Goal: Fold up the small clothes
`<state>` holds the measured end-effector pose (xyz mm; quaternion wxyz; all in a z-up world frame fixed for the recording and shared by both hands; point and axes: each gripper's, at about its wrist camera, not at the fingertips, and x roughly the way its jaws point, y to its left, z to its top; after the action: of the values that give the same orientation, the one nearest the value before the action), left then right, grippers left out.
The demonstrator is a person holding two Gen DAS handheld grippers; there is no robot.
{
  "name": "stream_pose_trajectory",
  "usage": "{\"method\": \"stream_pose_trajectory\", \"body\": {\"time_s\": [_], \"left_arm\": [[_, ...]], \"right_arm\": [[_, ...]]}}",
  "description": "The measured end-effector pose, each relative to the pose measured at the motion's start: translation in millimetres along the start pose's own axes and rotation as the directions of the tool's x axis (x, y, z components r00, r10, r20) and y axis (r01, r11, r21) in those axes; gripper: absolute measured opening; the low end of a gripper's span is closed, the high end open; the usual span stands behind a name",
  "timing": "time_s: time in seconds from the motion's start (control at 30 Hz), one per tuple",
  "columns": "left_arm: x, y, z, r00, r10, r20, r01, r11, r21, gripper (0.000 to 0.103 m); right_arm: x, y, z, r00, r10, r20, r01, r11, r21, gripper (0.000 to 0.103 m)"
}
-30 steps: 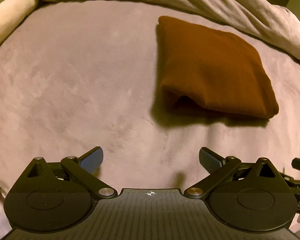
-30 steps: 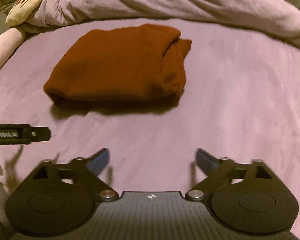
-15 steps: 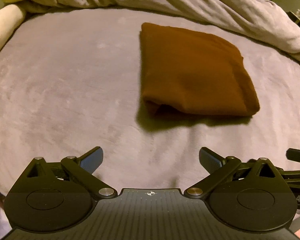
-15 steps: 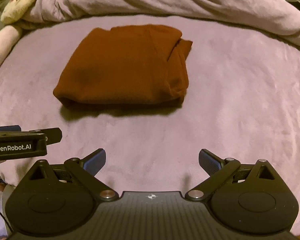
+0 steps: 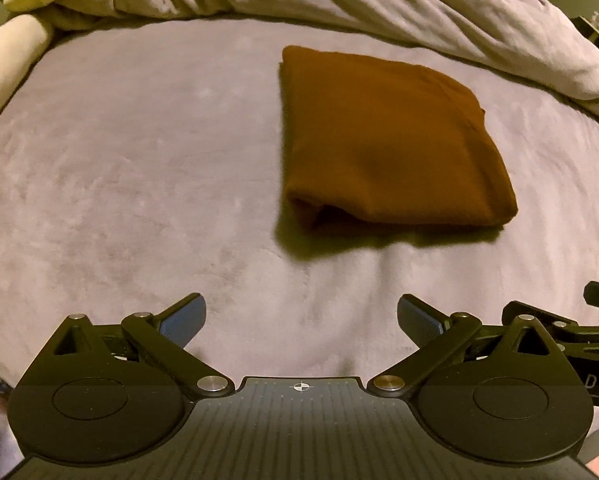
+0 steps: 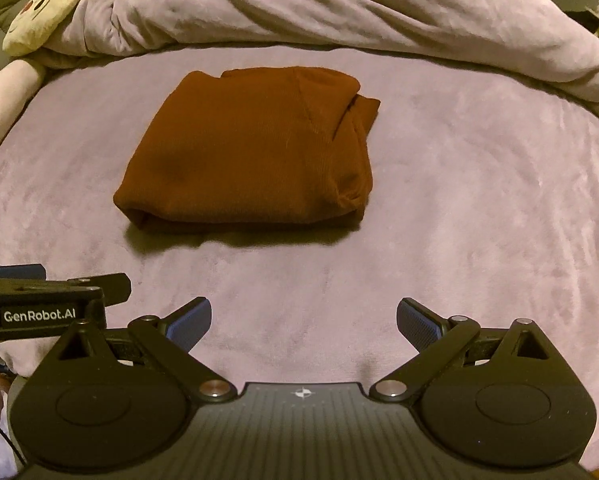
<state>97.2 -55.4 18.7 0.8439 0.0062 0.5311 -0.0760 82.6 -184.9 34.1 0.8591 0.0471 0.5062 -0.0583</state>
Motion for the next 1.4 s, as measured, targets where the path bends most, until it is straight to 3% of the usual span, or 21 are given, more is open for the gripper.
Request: {"method": "stream_pose_trajectory", "body": {"time_s": [1.4], "left_arm": [[-5,-5,-6,1.0,0.003,-0.005,-0.003,1.0,0.025,0.103]], "right_arm": [[-10,-6,-1,0.999,-0.005,0.042,0.004,1.0,0.028,0.099]]}}
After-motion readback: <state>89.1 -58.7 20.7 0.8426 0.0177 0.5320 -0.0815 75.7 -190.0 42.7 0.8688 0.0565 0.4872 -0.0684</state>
